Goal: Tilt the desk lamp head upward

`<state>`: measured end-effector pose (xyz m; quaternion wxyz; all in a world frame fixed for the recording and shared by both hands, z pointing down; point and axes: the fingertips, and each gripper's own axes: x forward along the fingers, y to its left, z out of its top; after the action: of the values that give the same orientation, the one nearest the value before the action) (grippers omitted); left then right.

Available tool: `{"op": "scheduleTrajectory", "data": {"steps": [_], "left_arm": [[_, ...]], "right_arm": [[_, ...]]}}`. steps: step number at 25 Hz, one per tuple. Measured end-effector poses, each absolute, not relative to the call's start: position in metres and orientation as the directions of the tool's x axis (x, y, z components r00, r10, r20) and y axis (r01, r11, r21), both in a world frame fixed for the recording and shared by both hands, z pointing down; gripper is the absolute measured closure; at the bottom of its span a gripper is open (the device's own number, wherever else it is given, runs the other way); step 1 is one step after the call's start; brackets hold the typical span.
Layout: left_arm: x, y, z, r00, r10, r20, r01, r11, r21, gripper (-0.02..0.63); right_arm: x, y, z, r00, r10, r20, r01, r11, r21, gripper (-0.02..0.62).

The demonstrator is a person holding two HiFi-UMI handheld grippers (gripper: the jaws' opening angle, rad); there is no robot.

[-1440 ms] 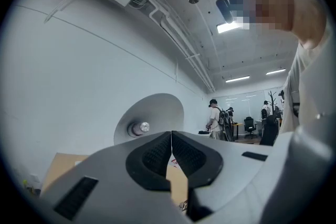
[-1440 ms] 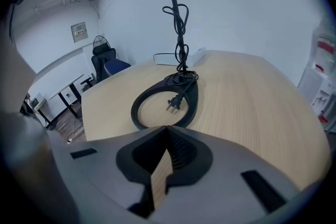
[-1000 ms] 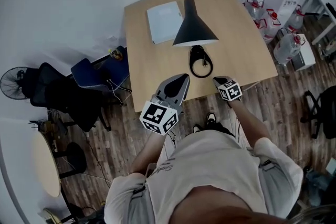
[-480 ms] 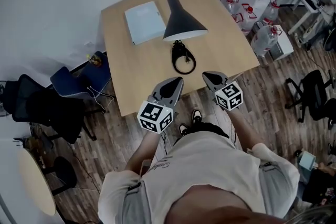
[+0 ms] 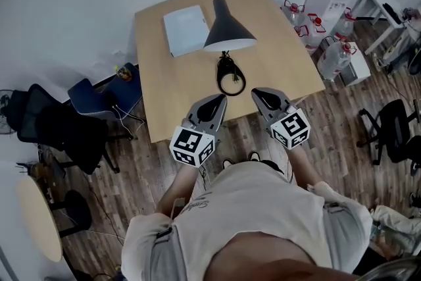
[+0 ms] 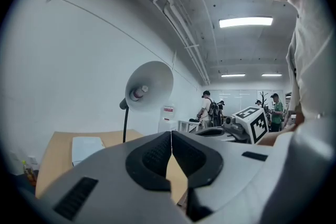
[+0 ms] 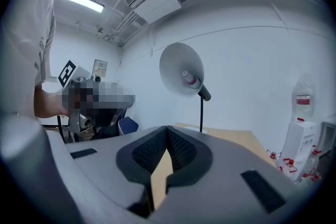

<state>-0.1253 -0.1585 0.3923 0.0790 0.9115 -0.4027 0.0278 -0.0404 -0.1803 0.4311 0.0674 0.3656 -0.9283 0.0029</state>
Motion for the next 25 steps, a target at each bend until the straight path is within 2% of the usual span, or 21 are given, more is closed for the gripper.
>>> {"op": "scheduleTrajectory", "data": {"steps": [10, 25], "left_arm": [[-0.115, -0.167, 0.373, 0.628, -0.775, 0.067, -0.778, -0.622, 0.092, 0.589], [-0.119, -0.169, 0.363, 0.573, -0.819, 0.035, -0.818, -0.568, 0.096, 0.59]], "right_arm": [[-0.025, -0.181, 0.372, -0.756, -0.655, -0.019, -0.654, 0.753, 0.076, 0.599], [-0.025, -0.176, 0.352, -0.788, -0.615, -0.019, -0.612, 0.78, 0.132, 0.599]]}}
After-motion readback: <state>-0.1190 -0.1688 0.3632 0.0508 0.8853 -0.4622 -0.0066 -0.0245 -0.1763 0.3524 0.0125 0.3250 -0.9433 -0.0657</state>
